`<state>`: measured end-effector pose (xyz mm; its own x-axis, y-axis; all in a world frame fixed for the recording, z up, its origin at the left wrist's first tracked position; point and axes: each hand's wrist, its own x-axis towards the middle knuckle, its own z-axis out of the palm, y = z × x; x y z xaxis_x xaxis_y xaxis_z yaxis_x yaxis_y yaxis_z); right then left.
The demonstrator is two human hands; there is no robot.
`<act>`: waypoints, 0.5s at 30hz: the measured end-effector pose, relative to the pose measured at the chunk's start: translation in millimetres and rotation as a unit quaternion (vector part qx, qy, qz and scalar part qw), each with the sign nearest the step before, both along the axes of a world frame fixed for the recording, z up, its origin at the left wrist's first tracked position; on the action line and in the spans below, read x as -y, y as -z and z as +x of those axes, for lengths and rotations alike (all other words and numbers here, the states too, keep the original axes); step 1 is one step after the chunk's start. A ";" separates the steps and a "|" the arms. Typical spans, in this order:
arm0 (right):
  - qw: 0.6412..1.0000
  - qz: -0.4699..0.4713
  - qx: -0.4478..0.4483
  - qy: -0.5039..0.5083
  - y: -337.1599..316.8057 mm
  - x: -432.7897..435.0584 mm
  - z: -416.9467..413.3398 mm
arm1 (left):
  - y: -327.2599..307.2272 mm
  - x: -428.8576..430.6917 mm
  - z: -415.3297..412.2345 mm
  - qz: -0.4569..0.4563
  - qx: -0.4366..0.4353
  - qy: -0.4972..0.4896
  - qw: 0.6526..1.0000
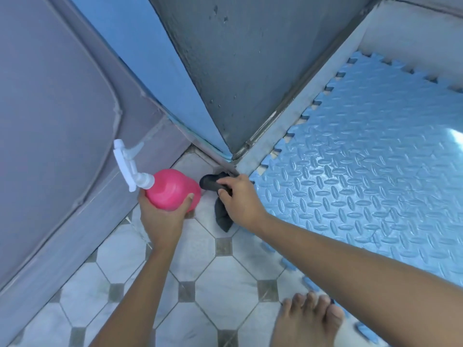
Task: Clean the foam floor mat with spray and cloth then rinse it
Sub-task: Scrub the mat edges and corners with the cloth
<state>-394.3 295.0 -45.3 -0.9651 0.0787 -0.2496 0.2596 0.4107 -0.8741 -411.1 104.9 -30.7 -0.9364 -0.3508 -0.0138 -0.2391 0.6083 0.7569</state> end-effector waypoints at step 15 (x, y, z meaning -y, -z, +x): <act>0.995 -0.067 -0.065 -0.019 -21.5 9.0 -9.4 | -5.4 -32.3 48.0 -0.038 -0.057 0.138 0.988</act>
<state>-403.7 286.0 -23.8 -0.9915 0.0165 -0.1287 0.1278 0.2957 -0.9467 -363.1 137.2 -25.2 -0.9904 -0.0781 0.1142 0.0282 0.6942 0.7193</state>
